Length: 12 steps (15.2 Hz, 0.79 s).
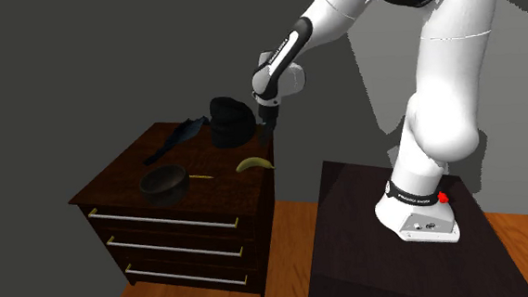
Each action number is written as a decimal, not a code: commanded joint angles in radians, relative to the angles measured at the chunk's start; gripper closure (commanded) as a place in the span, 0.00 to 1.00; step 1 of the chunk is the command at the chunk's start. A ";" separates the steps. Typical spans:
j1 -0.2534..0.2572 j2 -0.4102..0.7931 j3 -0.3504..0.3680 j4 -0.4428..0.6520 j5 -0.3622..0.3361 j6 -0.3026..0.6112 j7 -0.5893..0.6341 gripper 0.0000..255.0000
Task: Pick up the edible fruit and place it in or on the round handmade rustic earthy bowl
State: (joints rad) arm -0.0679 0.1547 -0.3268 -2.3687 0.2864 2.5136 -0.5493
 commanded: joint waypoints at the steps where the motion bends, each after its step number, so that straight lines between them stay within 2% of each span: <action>1: -0.022 0.094 0.013 0.044 0.068 0.040 -0.070 0.00; 7: -0.108 0.320 0.073 0.215 0.181 0.083 -0.191 0.00; 12: -0.125 0.382 0.103 0.233 0.216 0.126 -0.216 0.00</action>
State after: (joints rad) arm -0.1888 0.5257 -0.2294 -2.1379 0.4953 2.6305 -0.7583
